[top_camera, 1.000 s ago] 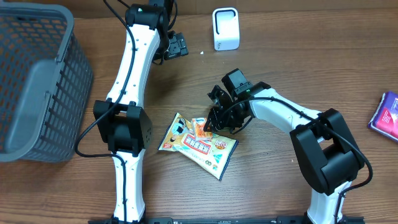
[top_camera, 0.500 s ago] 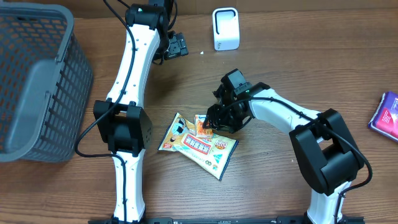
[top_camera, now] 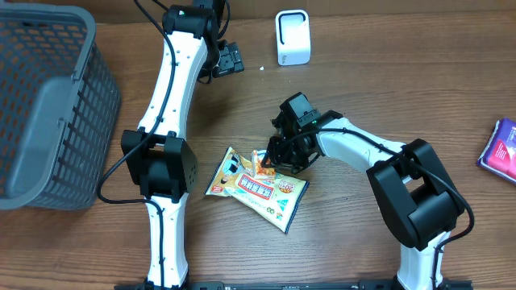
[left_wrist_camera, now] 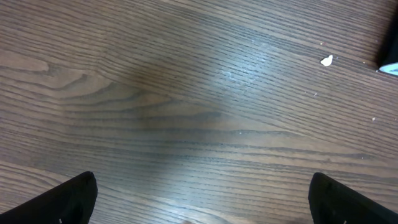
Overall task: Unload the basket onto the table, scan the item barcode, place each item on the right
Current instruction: 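Lift the Kleenex pack off the snack packet with the right gripper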
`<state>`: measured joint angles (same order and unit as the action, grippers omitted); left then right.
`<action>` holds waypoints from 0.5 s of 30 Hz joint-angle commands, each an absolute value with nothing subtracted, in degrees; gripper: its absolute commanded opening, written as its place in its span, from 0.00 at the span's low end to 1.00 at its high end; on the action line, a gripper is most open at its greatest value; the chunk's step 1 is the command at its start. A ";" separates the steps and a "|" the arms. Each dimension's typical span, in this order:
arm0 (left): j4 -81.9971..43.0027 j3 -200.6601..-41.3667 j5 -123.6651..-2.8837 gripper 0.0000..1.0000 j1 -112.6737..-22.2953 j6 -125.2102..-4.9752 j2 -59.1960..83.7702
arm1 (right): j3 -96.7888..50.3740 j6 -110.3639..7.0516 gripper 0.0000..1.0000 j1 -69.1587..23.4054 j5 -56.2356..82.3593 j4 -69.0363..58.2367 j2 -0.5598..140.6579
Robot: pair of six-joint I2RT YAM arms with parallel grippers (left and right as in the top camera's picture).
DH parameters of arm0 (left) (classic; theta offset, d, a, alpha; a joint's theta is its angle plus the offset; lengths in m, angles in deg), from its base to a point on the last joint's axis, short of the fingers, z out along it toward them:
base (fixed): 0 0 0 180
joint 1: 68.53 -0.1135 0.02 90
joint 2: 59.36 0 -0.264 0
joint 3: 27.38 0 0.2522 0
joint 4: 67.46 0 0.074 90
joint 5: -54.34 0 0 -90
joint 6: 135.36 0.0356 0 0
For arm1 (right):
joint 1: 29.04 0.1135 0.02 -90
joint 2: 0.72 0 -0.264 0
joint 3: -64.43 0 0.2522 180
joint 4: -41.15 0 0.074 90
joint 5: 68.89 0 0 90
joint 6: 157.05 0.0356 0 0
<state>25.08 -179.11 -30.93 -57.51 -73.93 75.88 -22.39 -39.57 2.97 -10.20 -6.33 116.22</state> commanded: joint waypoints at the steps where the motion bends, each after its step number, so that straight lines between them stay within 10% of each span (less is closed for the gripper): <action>1: 24.97 -178.85 -30.79 1.00 -57.64 -74.98 76.32 | -22.48 -39.35 0.20 2.73 -10.23 -6.79 117.49; 4: 24.97 -178.85 -30.79 1.00 -57.64 -74.98 76.32 | -23.87 -39.70 0.04 1.50 -13.66 -9.02 117.47; 15: 24.97 -178.85 -30.79 1.00 -57.64 -74.98 76.32 | -27.85 -52.77 0.04 -9.18 -47.95 -14.02 117.25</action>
<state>25.06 -179.11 -30.93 -57.51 -73.93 75.88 -26.08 -46.48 -5.73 -29.24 -14.35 116.92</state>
